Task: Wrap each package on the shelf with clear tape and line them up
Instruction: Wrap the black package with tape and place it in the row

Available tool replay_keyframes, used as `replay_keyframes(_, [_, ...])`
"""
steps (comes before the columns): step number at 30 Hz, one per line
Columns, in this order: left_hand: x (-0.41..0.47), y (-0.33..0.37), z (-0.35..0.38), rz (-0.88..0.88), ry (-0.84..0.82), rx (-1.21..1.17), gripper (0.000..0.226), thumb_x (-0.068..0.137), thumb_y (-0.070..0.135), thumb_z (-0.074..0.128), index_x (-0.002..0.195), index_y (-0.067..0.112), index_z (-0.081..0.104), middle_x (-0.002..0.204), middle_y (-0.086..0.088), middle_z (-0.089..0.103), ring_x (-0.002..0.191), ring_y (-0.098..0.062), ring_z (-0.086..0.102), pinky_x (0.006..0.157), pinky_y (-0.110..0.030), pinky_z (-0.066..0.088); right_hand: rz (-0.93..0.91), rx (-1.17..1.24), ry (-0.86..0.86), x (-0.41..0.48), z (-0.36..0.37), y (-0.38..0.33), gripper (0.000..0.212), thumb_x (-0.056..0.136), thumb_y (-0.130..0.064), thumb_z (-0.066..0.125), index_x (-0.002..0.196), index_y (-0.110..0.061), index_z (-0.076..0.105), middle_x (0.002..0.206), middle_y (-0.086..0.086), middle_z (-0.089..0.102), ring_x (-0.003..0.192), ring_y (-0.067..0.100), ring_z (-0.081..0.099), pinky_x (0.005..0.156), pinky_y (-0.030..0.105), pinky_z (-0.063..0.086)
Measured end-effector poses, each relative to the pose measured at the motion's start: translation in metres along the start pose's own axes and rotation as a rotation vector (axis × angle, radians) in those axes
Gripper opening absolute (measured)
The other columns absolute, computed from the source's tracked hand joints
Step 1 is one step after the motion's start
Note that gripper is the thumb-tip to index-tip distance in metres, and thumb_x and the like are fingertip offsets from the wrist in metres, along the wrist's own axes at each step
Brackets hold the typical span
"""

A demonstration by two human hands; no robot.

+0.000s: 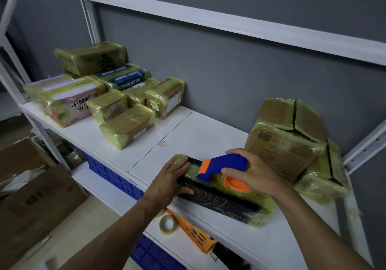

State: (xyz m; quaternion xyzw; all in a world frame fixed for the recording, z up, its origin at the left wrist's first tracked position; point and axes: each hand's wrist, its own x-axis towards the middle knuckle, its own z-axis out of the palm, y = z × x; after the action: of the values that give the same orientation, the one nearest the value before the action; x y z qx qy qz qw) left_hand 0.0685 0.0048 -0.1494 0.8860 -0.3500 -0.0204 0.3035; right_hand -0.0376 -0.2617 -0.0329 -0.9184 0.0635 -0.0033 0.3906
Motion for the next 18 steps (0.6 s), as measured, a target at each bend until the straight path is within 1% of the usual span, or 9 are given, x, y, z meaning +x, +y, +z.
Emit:
replay_keyframes(2, [0.000,-0.003,0.001,0.010,0.013,0.018,0.098,0.075,0.069,0.064,0.155,0.019,0.039,0.164,0.015,0.022,0.154,-0.010,-0.002,0.127,-0.034,0.014,-0.005,-0.021,-0.038,-0.001,-0.003,-0.003,0.064,0.063,-0.082,0.073,0.121,-0.061,0.056,0.107,-0.023,0.067,0.096,0.000,0.065,0.079,0.031,0.059])
replay_keyframes(5, [0.000,-0.006,-0.001,0.018,0.018,0.059,0.099,0.074,0.076,0.057,0.156,0.022,0.039,0.163,0.018,0.023,0.155,-0.010,0.002,0.126,-0.032,0.017,-0.013,0.006,-0.045,-0.004,-0.009,-0.006,0.066,0.066,-0.080,0.073,0.126,-0.070,0.048,0.102,-0.022,0.072,0.093,-0.001,0.068,0.080,0.030,0.059])
replay_keyframes(9, [0.001,-0.004,-0.005,0.026,0.000,0.080,0.100,0.073,0.080,0.053,0.156,0.027,0.036,0.162,0.025,0.018,0.155,-0.007,0.003,0.124,-0.033,0.024,-0.009,0.013,-0.045,-0.011,-0.013,-0.007,0.067,0.065,-0.080,0.074,0.127,-0.064,0.056,0.123,-0.024,0.064,0.106,0.000,0.065,0.087,0.034,0.061])
replay_keyframes(11, [0.001,-0.004,-0.007,0.035,-0.021,0.116,0.102,0.071,0.085,0.046,0.157,0.031,0.034,0.161,0.029,0.015,0.154,-0.006,0.002,0.123,-0.035,0.027,-0.015,0.001,-0.048,-0.012,-0.014,-0.010,0.065,0.066,-0.079,0.074,0.127,-0.061,0.057,0.124,-0.025,0.063,0.106,0.000,0.064,0.086,0.033,0.061])
replay_keyframes(13, [0.000,-0.005,-0.010,0.030,-0.040,0.133,0.103,0.070,0.087,0.041,0.157,0.034,0.033,0.161,0.031,0.012,0.154,-0.006,0.002,0.122,-0.038,0.029,-0.024,-0.003,-0.043,-0.014,-0.018,-0.012,0.062,0.066,-0.078,0.074,0.124,-0.062,0.059,0.120,-0.028,0.064,0.103,-0.004,0.064,0.083,0.029,0.060])
replay_keyframes(16, [0.000,-0.007,-0.014,0.016,-0.056,0.155,0.101,0.069,0.086,0.042,0.157,0.038,0.031,0.159,0.036,0.010,0.153,-0.002,0.000,0.121,-0.037,0.030,-0.007,-0.007,-0.049,-0.020,-0.027,-0.013,0.060,0.064,-0.079,0.073,0.121,-0.064,0.059,0.114,-0.036,0.062,0.102,-0.008,0.063,0.081,0.022,0.056])
replay_keyframes(17, [0.001,-0.007,-0.014,0.012,-0.069,0.177,0.100,0.069,0.086,0.042,0.157,0.040,0.030,0.158,0.038,0.008,0.152,-0.001,0.000,0.121,-0.037,0.029,0.003,-0.019,-0.059,-0.021,-0.027,-0.011,0.061,0.063,-0.079,0.072,0.121,-0.064,0.059,0.115,-0.035,0.062,0.102,-0.006,0.063,0.081,0.022,0.056])
replay_keyframes(18, [0.002,-0.007,-0.015,0.009,-0.093,0.204,0.099,0.070,0.086,0.042,0.157,0.042,0.028,0.157,0.040,0.005,0.152,-0.001,-0.001,0.123,-0.039,0.025,0.016,-0.027,-0.065,-0.022,-0.026,-0.010,0.061,0.063,-0.078,0.072,0.121,-0.062,0.059,0.116,-0.032,0.063,0.104,-0.004,0.063,0.082,0.024,0.056])
